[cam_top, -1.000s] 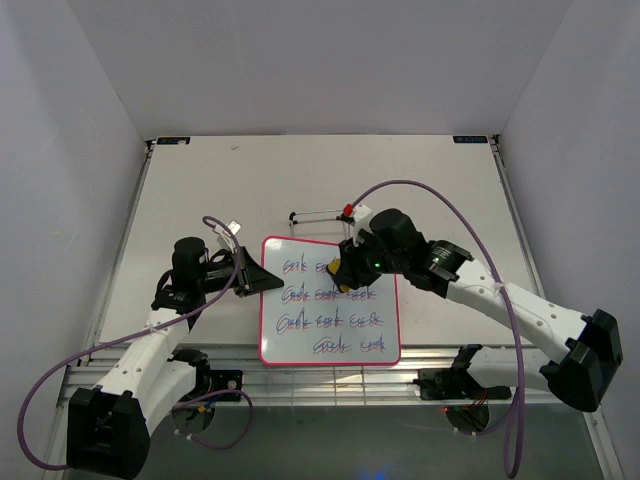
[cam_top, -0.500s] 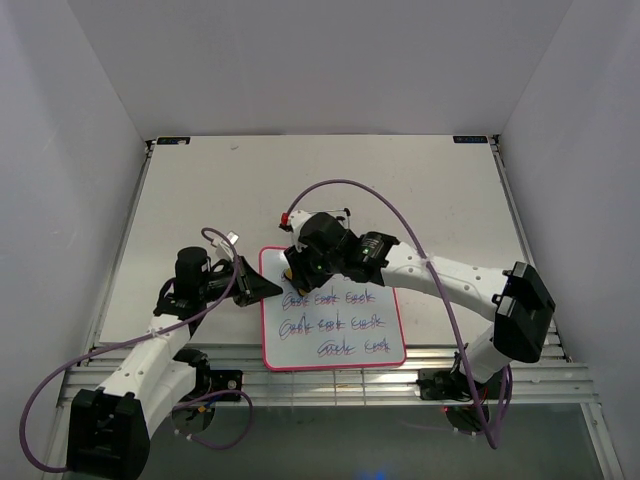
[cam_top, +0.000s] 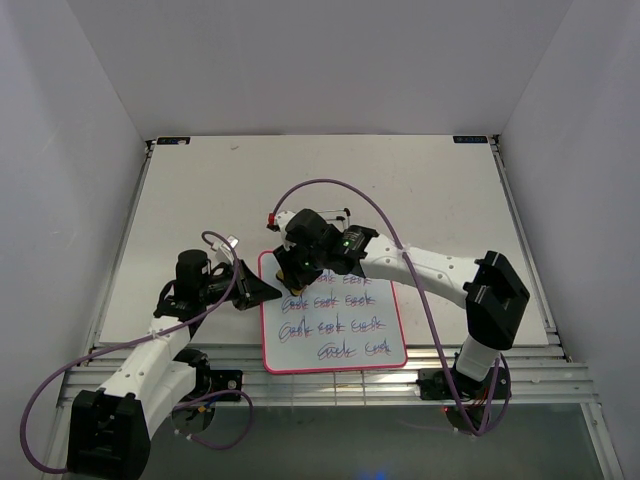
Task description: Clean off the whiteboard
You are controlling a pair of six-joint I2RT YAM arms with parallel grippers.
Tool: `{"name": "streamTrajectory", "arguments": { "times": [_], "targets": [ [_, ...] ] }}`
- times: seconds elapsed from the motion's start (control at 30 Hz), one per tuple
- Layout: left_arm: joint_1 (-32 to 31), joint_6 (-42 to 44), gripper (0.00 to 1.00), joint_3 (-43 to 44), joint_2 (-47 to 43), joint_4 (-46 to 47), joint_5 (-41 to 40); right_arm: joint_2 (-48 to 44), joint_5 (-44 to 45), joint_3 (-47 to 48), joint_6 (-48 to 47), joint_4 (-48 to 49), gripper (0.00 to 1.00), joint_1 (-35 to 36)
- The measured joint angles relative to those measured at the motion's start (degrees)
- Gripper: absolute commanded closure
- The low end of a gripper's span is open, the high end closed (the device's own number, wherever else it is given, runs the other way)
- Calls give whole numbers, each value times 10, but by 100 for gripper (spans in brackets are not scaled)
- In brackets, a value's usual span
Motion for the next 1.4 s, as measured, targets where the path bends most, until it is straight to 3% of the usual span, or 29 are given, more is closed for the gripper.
{"name": "streamTrajectory", "arguments": {
  "times": [0.8, 1.27, 1.4],
  "targets": [
    [0, -9, 100, -7, 1, -20, 5, -29, -15, -93, 3, 20, 65, -85],
    [0, -8, 100, -8, 0, -21, 7, 68, -31, 91, -12, -37, 66, 14],
    [1, -6, 100, -10, -1, -25, 10, 72, -21, 98, -16, -48, 66, 21]
  ]
}}
